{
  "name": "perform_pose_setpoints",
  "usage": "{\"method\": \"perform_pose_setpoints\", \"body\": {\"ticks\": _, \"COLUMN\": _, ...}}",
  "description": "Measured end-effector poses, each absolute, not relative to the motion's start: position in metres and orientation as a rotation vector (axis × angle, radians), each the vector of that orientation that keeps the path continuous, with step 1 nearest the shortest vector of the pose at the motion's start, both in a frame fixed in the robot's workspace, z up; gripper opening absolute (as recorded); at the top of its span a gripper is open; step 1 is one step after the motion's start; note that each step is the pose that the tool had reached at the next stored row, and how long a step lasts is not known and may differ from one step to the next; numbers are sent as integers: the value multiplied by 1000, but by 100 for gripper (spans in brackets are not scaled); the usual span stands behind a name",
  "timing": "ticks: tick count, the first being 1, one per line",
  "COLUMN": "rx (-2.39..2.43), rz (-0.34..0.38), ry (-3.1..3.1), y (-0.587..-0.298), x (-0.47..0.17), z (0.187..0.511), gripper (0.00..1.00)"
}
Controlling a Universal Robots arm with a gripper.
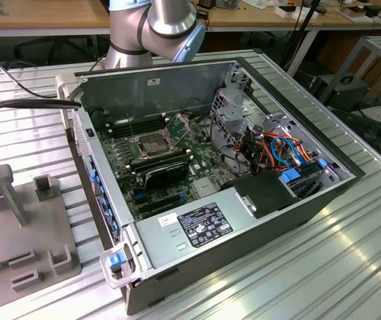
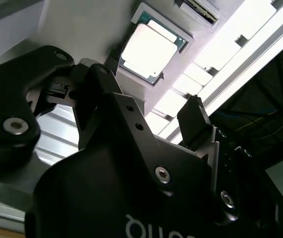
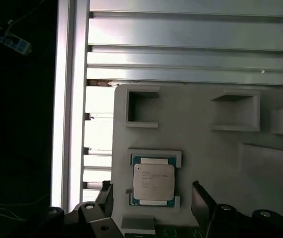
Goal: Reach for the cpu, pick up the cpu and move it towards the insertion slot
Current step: 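Pick up the cpu and move it towards the insertion slot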
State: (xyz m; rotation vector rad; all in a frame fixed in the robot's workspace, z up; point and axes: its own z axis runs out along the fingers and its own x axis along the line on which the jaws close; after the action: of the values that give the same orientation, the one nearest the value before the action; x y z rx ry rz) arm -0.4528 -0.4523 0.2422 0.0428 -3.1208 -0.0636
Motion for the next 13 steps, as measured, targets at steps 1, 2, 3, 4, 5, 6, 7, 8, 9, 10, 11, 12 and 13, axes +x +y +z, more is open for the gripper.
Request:
{"method": "perform_pose_setpoints", "body": {"ticks": 1, "rx": 37, "rz": -64, "ry": -3121, "y": -452, "x": -453, "z": 241, "gripper": 74}}
{"method": "perform_pose_setpoints", "body": {"ticks": 2, "rx": 32, "rz": -64, "ry": -3121, "y": -452, "x": -453, "z": 239, "gripper": 74}}
{"method": "perform_pose_setpoints", "body": {"ticks": 3, "rx": 28, "rz": -64, "ry": -3121, "y": -452, "x": -453, "z": 237, "gripper": 74}}
{"method": "perform_pose_setpoints", "body": {"ticks": 4, "rx": 26, "rz": -64, "ry": -3121, "y": -452, "x": -452, "z": 235, "gripper": 74}}
{"method": "perform_pose_setpoints", "body": {"ticks": 5, "rx": 26, "rz": -64, "ry": -3121, "y": -452, "x": -452, "z": 233, "gripper": 74}}
{"method": "perform_pose_setpoints", "body": {"ticks": 6, "rx": 26, "rz": -64, "ry": -3121, "y": -452, "x": -452, "z": 231, "gripper": 74}}
{"method": "perform_pose_setpoints", "body": {"ticks": 7, "rx": 26, "rz": -64, "ry": -3121, "y": -452, "x": -452, "z": 229, "gripper": 74}}
{"method": "perform_pose_setpoints", "body": {"ticks": 8, "rx": 25, "rz": -64, "ry": -3121, "y": -452, "x": -452, "z": 228, "gripper": 74}}
{"method": "perform_pose_setpoints", "body": {"ticks": 9, "rx": 26, "rz": -64, "ry": -3121, "y": -452, "x": -452, "z": 224, "gripper": 74}}
{"method": "perform_pose_setpoints", "body": {"ticks": 10, "rx": 26, "rz": -64, "ry": -3121, "y": -452, "x": -452, "z": 222, "gripper": 74}}
{"method": "perform_pose_setpoints", "body": {"ticks": 11, "rx": 25, "rz": -64, "ry": -3121, "y": -452, "x": -452, "z": 220, "gripper": 74}}
{"method": "perform_pose_setpoints", "body": {"ticks": 12, "rx": 25, "rz": -64, "ry": -3121, "y": -452, "x": -452, "z": 218, "gripper": 74}}
{"method": "perform_pose_setpoints", "body": {"ticks": 13, "rx": 25, "rz": -64, "ry": -3121, "y": -452, "x": -452, "z": 216, "gripper": 74}}
